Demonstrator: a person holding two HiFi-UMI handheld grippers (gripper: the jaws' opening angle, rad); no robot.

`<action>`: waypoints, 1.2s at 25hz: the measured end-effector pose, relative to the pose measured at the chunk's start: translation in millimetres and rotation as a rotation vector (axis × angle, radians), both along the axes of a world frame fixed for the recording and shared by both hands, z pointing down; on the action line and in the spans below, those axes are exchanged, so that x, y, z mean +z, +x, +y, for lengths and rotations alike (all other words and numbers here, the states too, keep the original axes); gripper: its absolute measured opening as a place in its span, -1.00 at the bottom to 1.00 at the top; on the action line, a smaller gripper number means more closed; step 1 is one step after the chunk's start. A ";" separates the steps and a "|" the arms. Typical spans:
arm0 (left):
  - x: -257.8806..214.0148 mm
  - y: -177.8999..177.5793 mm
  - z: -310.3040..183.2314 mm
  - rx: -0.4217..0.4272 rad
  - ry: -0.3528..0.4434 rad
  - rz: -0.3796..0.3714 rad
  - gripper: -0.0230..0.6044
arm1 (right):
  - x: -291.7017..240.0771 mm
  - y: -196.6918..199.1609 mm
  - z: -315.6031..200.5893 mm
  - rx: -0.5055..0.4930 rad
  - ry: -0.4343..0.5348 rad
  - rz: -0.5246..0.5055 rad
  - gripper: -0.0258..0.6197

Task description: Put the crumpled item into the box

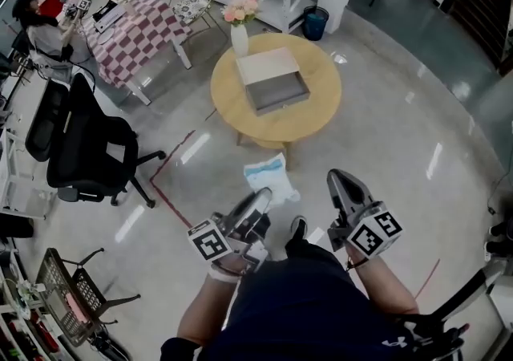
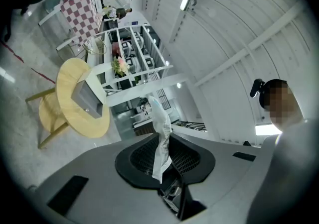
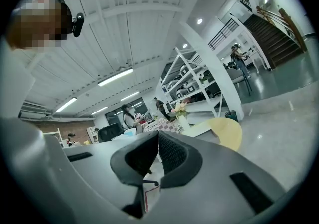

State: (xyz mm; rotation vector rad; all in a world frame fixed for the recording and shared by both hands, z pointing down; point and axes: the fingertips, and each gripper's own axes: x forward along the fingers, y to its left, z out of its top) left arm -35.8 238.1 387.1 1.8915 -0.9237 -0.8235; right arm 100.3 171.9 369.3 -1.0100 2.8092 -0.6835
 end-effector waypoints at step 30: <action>1.9 23.2 -148.9 -0.016 -0.015 -0.028 -0.71 | 12.2 26.6 -154.4 -0.015 -0.028 -0.030 -0.89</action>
